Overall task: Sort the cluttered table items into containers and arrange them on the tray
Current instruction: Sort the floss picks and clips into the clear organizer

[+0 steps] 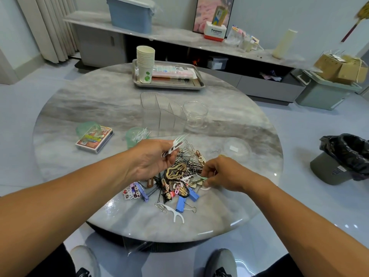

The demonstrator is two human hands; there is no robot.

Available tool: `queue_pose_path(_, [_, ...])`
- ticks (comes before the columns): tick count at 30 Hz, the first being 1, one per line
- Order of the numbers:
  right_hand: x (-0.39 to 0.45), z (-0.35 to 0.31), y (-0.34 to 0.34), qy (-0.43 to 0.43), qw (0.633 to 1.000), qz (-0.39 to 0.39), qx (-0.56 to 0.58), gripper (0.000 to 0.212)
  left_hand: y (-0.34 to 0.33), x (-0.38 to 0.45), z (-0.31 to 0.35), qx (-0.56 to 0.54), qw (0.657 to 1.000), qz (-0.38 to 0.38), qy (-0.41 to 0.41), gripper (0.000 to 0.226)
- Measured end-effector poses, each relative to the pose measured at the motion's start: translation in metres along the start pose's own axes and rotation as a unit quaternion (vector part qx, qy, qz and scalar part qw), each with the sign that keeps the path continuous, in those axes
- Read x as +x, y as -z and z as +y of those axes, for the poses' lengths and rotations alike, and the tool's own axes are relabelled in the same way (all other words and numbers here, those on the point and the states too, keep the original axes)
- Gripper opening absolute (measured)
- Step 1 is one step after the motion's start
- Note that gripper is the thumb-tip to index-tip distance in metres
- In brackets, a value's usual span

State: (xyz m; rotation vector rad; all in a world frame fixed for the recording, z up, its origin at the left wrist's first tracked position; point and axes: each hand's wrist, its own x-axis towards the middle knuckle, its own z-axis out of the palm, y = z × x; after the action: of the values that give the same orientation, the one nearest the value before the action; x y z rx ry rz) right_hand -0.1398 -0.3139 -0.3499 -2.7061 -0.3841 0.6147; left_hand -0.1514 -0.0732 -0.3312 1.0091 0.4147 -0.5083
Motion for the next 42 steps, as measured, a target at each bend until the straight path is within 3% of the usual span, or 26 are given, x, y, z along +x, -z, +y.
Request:
queue_pose_path(7, [-0.005,0.010,0.013,-0.006,0.999,0.042,0.015,0.007,0.004,-0.001,0.003,0.001,1.000,-0.024,0.007,0.022])
queue_pose_path(11, [-0.008,0.007,0.023,-0.020,0.986,0.111,0.127,0.003,0.004,0.001,0.002,0.009,0.999,-0.034,0.007,0.022])
queue_pose_path(14, [-0.015,0.004,0.034,-0.079,0.938,0.125,0.313,0.012,0.001,0.000,0.002,0.015,0.999,-0.045,0.000,0.027])
queue_pose_path(16, [-0.022,0.001,0.036,-0.135,0.893,0.071,0.422,0.017,0.000,-0.001,0.002,0.025,0.999,-0.048,-0.006,0.037])
queue_pose_path(19, [-0.026,-0.001,0.025,-0.183,0.870,0.010,0.458,0.021,0.001,-0.001,0.001,0.043,0.998,-0.052,-0.013,0.045])
queue_pose_path(22, [-0.024,0.002,0.012,-0.189,0.891,-0.001,0.412,0.018,0.001,0.000,0.001,0.050,0.997,-0.053,-0.011,0.041])
queue_pose_path(25, [-0.022,0.012,0.010,-0.180,0.959,0.014,0.220,0.023,0.001,0.002,0.000,0.058,0.997,-0.050,-0.011,0.035])
queue_pose_path(27, [-0.022,0.017,0.014,-0.158,0.981,0.045,0.106,0.025,0.001,0.002,-0.001,0.070,0.996,-0.045,-0.010,0.033])
queue_pose_path(32, [-0.019,0.014,0.012,-0.087,0.996,0.010,-0.021,0.032,0.002,0.002,-0.002,0.095,0.995,-0.034,-0.010,0.038])
queue_pose_path(37, [-0.015,0.012,0.005,-0.048,0.995,0.017,-0.085,0.014,0.005,0.007,0.000,0.097,0.995,-0.012,-0.013,0.016])
queue_pose_path(42, [-0.016,0.003,0.006,0.016,0.984,-0.004,-0.175,0.006,0.006,0.009,0.000,0.107,0.994,-0.004,-0.007,0.018])
